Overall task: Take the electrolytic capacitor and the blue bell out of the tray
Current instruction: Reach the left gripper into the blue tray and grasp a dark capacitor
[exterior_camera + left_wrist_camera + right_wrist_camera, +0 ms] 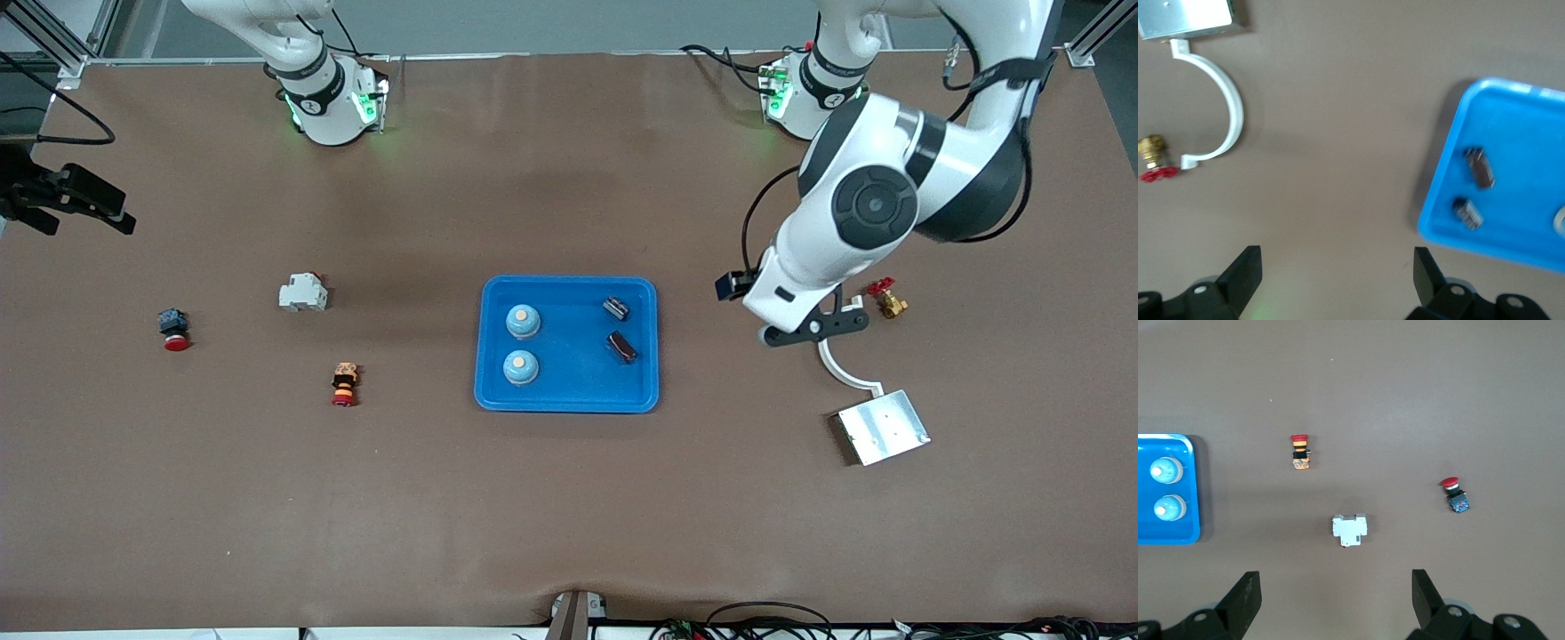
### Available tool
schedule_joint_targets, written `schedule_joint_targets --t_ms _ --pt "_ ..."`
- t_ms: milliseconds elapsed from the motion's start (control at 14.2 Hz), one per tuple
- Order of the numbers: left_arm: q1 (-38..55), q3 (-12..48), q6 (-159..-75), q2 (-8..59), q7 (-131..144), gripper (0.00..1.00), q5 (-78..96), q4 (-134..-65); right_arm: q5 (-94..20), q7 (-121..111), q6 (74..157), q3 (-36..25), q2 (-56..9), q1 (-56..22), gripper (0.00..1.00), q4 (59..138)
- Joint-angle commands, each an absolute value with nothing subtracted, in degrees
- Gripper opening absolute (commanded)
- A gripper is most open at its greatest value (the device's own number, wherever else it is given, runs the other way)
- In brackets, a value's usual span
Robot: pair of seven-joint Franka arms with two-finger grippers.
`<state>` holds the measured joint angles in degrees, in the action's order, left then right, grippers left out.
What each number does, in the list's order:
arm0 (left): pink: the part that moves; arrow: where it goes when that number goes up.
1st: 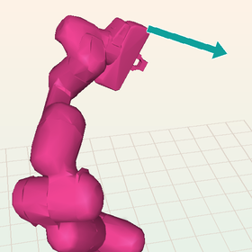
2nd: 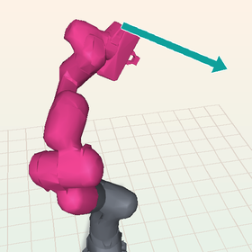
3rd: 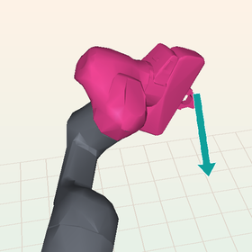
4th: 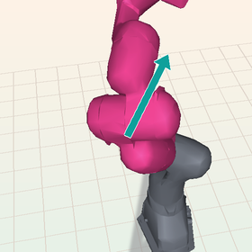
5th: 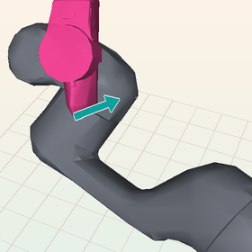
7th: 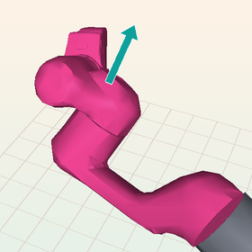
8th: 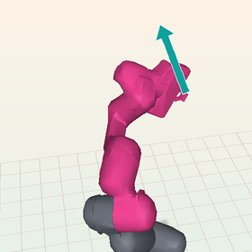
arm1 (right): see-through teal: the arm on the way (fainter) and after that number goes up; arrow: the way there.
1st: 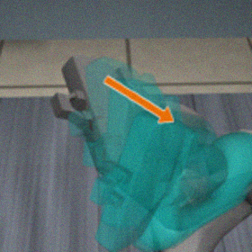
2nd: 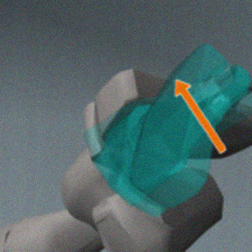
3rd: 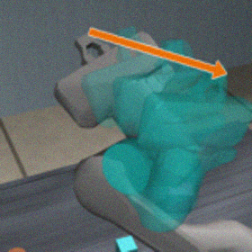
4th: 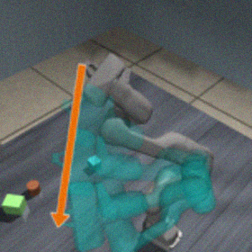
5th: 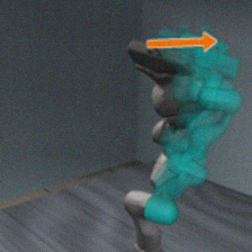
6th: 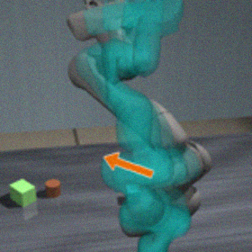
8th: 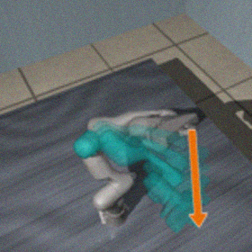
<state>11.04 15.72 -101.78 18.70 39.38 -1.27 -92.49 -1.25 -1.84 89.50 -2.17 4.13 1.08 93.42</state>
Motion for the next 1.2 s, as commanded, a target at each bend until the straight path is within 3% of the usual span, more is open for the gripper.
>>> schedule_joint_targets --t_ms 0,564,1129 --pt "15.4 16.1 -107.1 21.3 46.6 1.0 -2.6 -92.8 0.3 -1.2 88.4 -2.0 4.9 1.0 1.0 93.4" --pt "19.2 15.9 -114.1 29.3 53.5 1.0 -4.7 -91.0 0.2 -1.1 88.8 -1.9 4.9 1.0 1.0 93.4" --pt "21.4 15.9 -129.5 38.8 62.9 1.0 -4.8 -89.4 -0.8 -1.0 90.0 -2.0 4.9 1.0 1.0 93.0"
